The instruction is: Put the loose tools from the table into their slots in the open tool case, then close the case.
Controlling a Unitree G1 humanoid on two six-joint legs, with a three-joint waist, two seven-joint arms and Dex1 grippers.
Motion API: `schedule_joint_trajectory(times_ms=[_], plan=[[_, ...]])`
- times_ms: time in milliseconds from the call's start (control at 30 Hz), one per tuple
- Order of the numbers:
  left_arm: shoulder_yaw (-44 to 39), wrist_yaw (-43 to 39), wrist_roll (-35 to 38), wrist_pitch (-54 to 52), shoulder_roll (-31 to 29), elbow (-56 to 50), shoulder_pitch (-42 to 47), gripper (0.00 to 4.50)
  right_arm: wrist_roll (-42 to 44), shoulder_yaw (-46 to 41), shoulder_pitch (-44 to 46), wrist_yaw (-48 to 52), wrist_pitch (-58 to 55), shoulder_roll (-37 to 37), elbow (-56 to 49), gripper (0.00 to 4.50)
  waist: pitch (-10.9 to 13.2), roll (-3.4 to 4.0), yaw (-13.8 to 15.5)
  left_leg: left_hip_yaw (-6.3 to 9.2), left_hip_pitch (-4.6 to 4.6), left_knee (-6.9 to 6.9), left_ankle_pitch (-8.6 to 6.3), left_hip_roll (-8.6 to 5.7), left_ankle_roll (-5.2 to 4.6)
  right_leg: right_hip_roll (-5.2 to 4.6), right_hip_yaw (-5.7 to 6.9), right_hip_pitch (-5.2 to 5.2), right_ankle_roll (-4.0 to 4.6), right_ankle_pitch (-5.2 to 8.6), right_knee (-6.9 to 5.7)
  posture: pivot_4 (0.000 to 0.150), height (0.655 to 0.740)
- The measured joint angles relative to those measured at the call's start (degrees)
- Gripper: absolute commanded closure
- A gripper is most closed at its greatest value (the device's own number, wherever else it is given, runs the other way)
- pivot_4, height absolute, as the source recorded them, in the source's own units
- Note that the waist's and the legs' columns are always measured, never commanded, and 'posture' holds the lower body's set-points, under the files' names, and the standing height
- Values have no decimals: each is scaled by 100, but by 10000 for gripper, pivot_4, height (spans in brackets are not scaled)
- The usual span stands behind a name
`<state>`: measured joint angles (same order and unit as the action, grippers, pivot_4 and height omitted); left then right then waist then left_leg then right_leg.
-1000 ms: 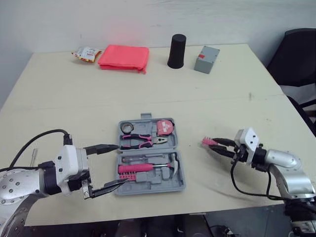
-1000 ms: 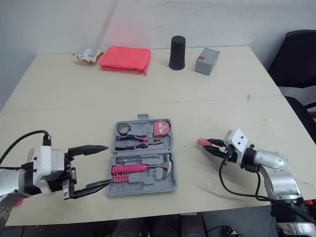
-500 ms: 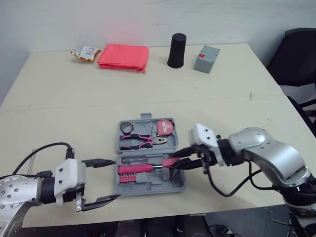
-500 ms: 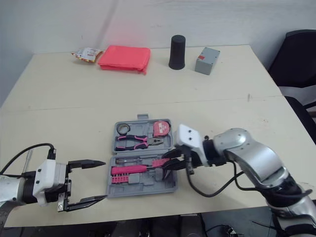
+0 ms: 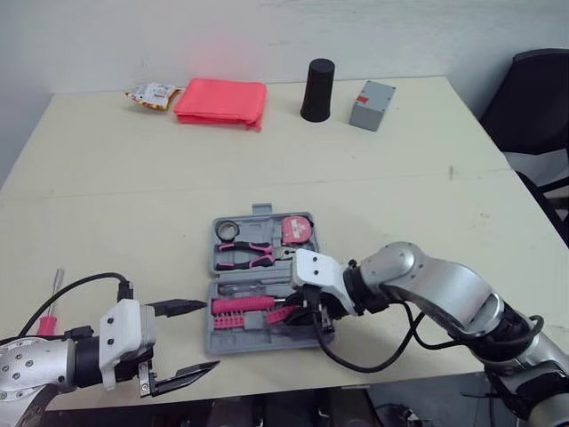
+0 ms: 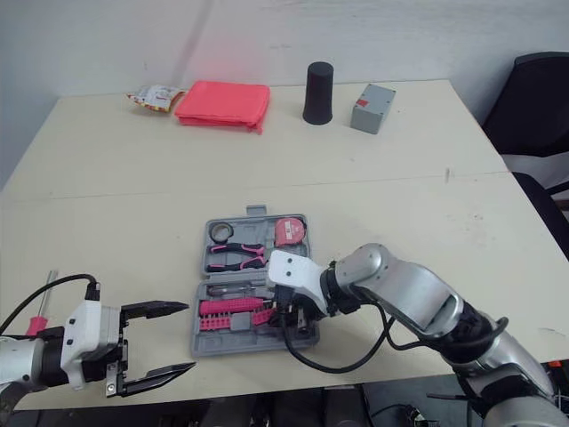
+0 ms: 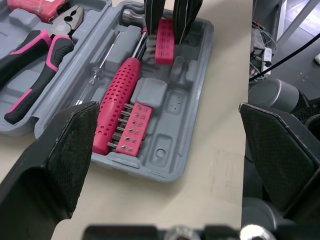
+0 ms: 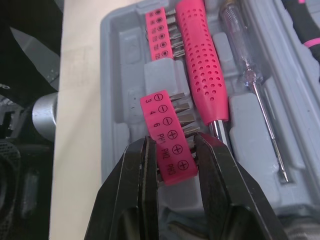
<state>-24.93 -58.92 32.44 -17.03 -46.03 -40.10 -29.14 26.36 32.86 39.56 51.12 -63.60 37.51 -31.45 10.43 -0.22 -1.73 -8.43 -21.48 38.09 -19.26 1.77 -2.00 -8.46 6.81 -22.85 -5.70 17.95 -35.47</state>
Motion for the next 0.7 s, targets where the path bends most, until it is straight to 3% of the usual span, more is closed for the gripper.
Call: schedule_joint_trajectory(times_ms=[700], plan=[[-323,67,41,-168,63,-132,-271,0,-284,479,283,-559,-666,-516,-2,37775,-4,-6,-19,0,-1,0,-1,5,4,4,1,-2,1,1,-1,1500,7400]])
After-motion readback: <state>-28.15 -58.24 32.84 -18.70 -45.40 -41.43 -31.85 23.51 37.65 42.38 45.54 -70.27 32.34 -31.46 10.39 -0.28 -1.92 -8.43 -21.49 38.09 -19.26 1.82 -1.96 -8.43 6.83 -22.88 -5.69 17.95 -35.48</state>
